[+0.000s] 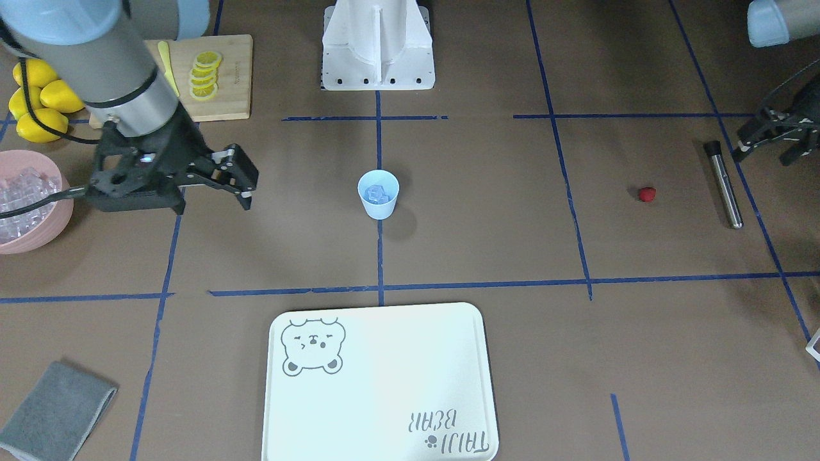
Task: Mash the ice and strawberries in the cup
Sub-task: 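Lift the right gripper away from the cup and withdraw the right arm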
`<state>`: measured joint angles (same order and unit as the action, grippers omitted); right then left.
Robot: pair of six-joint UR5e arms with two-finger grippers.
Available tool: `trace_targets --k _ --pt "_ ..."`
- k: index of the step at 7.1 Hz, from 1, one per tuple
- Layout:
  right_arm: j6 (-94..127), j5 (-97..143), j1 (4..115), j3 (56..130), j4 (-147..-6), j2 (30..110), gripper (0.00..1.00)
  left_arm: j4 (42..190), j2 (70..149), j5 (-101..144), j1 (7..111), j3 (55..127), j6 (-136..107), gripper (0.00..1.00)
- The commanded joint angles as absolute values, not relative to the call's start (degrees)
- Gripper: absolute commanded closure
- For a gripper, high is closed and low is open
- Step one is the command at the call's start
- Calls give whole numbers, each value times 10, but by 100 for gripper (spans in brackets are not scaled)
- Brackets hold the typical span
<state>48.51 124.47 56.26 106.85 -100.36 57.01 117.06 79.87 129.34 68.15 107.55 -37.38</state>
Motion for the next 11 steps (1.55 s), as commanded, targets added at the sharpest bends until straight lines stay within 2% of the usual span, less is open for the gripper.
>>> trace_targets --k 1,4,7,11 --pt "354 1291 642 1077 -998 639 1 1260 793 1193 564 1068 -514 0" --pt "220 1289 713 1073 -996 719 1 1303 830 1093 455 1020 -615 0" --pt "87 1328 788 1062 -996 779 1 1346 852 1086 450 961 -615 0" --pt "28 1347 828 1046 -997 809 1 1346 846 1087 447 957 -616 1"
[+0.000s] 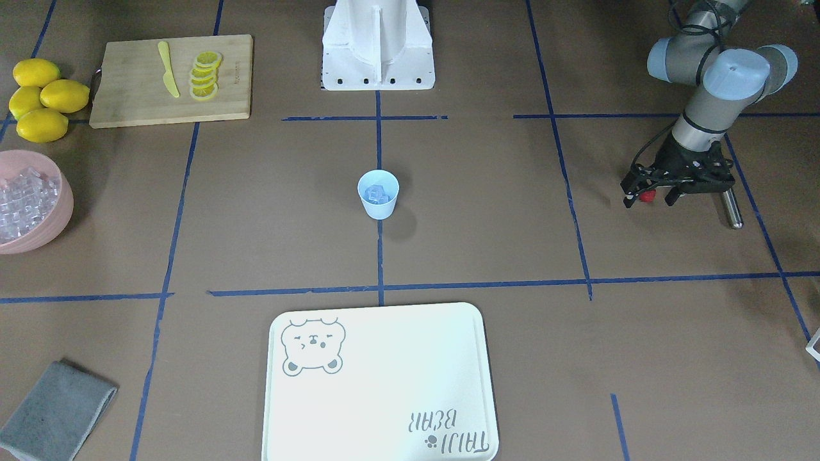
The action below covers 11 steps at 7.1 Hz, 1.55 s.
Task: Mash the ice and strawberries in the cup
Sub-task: 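Lower the left gripper onto the red strawberry and grasp it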
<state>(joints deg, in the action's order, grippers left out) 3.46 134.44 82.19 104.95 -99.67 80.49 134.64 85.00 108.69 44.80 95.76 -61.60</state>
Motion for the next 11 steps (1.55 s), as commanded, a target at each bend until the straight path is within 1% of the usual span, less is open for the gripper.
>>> trace_targets --k 1,4,8,9,10,11 --pt "29 1347 828 1046 -997 808 1 1346 843 1087 447 958 -616 1" --pt "30 1346 828 1046 -997 809 1 1346 828 1091 446 968 -616 1" --pt "33 1346 828 1045 -997 809 1 1346 828 1092 442 968 -618 2" --pt "33 1346 828 1045 -997 809 1 1346 828 1092 438 968 -618 5" --pt "33 1346 828 1045 -997 809 1 1346 828 1092 438 969 -618 11" --pt "33 1346 828 1045 -997 809 1 1346 828 1092 438 969 -618 24"
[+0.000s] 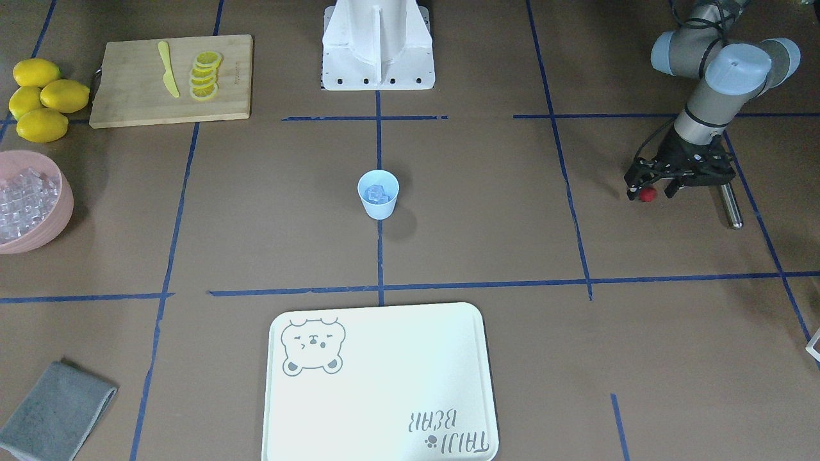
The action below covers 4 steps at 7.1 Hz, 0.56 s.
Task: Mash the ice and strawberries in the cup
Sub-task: 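Lower the left gripper onto the red strawberry and grasp it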
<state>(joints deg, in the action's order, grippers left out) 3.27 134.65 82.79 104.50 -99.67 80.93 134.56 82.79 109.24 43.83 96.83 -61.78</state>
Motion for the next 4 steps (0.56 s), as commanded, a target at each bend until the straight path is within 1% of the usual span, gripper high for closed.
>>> trace_targets --k 1,2,3,4 --pt "33 1346 828 1045 -997 809 1 1346 828 1092 438 969 -618 44" --pt "34 1346 828 1045 -997 809 1 1346 828 1091 438 972 -616 67" --pt "34 1347 828 1045 -997 809 1 1346 827 1091 438 973 -616 87" --pt "33 1347 828 1045 -997 809 1 1346 826 1092 439 980 -616 95"
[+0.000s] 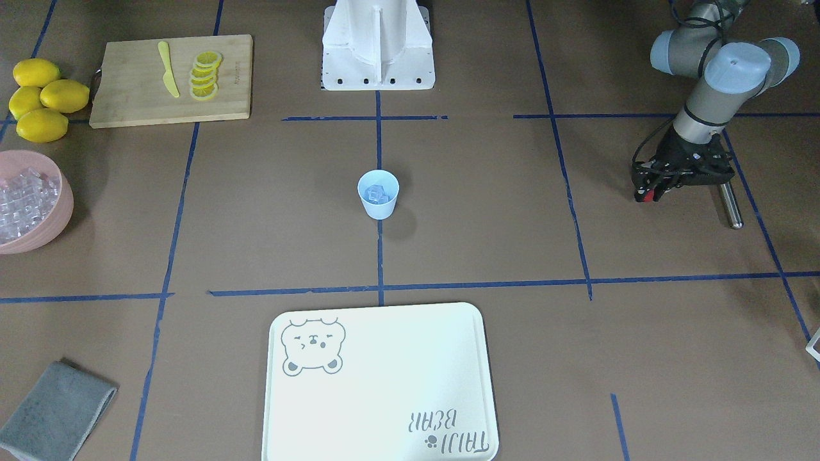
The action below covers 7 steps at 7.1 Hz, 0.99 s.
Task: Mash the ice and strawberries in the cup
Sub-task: 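Lower the left gripper onto the red strawberry and grasp it, then carry the strawberry with the left gripper over the light-blue cup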
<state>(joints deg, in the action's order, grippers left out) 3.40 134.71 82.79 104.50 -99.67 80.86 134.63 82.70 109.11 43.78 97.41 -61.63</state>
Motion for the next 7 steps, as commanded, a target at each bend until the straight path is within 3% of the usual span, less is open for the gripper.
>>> trace_targets --k 1,4,7 --pt "30 1347 830 1044 -997 810 1 1340 818 1096 439 1005 -615 100" --pt "-42 1353 859 994 -996 822 1 1186 830 1150 448 1134 -616 100" --pt "-117 1355 910 907 -893 859 1 926 1027 1152 443 1188 -691 100"
